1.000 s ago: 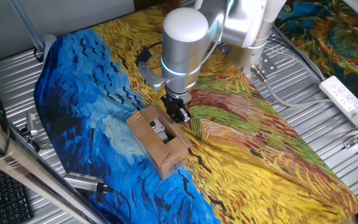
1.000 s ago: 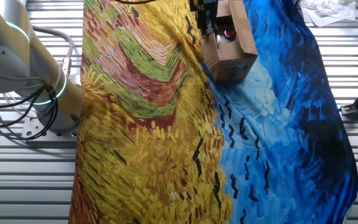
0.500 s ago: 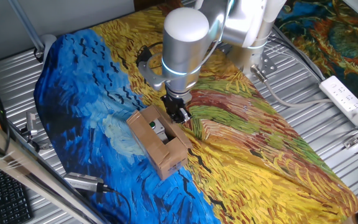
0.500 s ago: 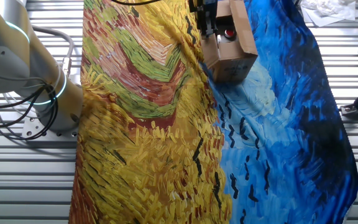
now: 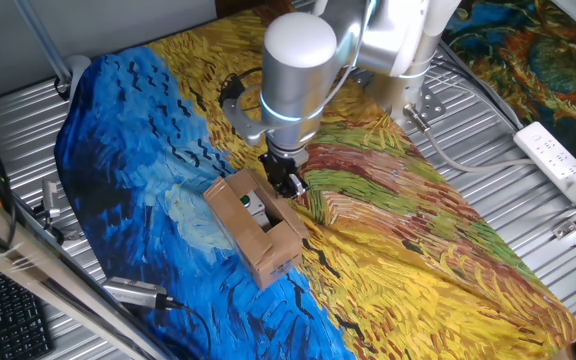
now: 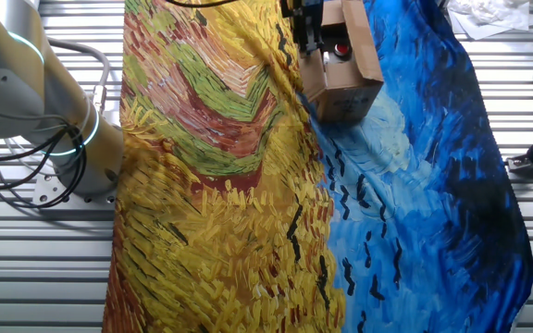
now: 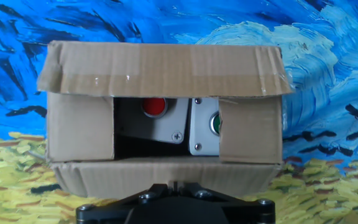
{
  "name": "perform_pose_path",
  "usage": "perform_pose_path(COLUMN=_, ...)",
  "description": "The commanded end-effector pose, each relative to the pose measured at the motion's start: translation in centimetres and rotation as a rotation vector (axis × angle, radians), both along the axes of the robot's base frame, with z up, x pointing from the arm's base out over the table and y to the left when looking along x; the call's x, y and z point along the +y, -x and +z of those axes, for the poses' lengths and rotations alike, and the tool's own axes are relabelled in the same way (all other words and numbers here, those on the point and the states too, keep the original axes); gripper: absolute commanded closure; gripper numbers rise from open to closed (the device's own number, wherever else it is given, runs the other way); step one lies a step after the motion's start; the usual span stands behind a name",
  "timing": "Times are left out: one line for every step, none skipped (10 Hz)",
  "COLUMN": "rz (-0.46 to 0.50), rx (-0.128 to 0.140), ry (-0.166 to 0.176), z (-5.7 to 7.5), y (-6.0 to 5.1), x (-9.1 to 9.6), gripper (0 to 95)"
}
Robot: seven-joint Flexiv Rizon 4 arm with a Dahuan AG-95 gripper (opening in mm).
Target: Open a box
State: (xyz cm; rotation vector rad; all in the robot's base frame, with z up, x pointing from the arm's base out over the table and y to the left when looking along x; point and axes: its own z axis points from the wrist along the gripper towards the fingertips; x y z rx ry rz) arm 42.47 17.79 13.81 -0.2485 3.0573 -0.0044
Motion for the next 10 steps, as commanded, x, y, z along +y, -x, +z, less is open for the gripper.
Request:
perform_pose_path(rz=-0.006, rx=0.005, ry=-0.002, z=1.3, y=0.7, x=0.2, gripper=95.0)
perform_pose_path(rz=-0.011, rx=0.007, ry=-0.002, z=2.2, y=1.1, x=0.5, gripper=95.0)
perform_pose_path(rz=-0.014, rx=0.006, ry=-0.001, z=2.8, y=1.4, x=0.7, gripper=95.0)
perform_pose_path(rz=-0.014, rx=0.004, ry=-0.002, z=3.0, y=1.5, x=0.8, gripper=95.0)
perform_pose_path(rz=-0.014, rx=0.001, ry=-0.004, z=3.1, y=1.5, x=0.8, gripper=95.0)
perform_pose_path(rz=-0.013, rx=-0.001, ry=-0.003, z=3.2, y=1.3, x=0.9, gripper=95.0)
perform_pose_path(rz=-0.014, rx=0.0, ry=-0.002, z=3.4, y=1.0, x=1.1, gripper=95.0)
perform_pose_path(rz=-0.019, rx=0.003, ry=-0.003, z=3.6, y=0.5, x=1.4, gripper=95.0)
perform_pose_path(rz=-0.022, rx=0.004, ry=-0.003, z=3.7, y=0.0, x=1.6, gripper=95.0)
perform_pose_path(rz=-0.023, rx=0.004, ry=-0.005, z=3.7, y=-0.4, x=1.7, gripper=95.0)
